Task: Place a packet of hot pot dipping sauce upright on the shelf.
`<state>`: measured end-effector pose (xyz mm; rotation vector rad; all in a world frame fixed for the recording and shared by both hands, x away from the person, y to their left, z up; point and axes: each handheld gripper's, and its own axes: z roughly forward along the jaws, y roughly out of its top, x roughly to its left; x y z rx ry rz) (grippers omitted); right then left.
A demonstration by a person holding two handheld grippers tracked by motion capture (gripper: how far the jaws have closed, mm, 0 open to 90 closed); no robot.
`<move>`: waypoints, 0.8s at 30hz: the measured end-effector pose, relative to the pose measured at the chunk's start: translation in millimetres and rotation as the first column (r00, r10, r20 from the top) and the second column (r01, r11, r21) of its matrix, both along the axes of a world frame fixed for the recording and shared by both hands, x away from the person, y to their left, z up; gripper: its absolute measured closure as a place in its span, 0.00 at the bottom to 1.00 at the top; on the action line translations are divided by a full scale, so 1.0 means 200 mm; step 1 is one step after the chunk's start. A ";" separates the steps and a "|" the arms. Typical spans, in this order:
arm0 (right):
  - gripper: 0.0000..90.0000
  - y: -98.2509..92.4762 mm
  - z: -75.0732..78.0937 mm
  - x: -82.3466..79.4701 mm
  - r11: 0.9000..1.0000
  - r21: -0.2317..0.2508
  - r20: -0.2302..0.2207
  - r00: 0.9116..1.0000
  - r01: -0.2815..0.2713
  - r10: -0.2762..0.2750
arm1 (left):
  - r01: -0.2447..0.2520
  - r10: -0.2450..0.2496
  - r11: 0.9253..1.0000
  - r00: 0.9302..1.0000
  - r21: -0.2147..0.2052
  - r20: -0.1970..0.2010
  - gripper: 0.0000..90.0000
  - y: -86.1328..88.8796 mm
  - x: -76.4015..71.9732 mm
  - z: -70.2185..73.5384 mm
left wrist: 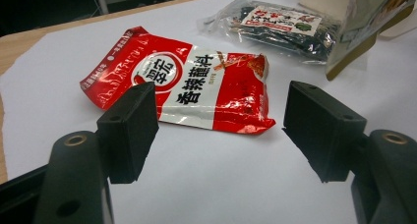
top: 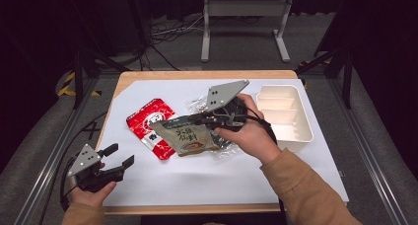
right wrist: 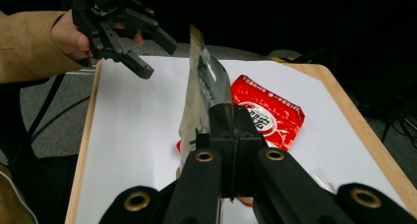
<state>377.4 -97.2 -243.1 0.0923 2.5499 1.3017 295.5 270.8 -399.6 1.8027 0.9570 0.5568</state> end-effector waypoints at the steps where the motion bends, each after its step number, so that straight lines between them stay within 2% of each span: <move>1: 1.00 -0.01 0.00 0.00 1.000 0.004 0.002 1.000 0.002 -0.002 | 0.000 0.000 1.000 1.000 -0.001 -0.001 0.33 0.00 0.01 0.00; 13: 1.00 -0.14 0.05 0.03 0.998 0.039 0.015 0.999 0.051 -0.052 | -0.008 0.008 1.000 1.000 0.004 0.000 0.32 0.01 0.02 -0.01; 24: 1.00 -0.26 0.09 0.07 0.994 0.050 0.036 0.995 0.096 -0.098 | -0.012 0.012 1.000 1.000 0.009 -0.008 0.31 0.01 0.02 -0.02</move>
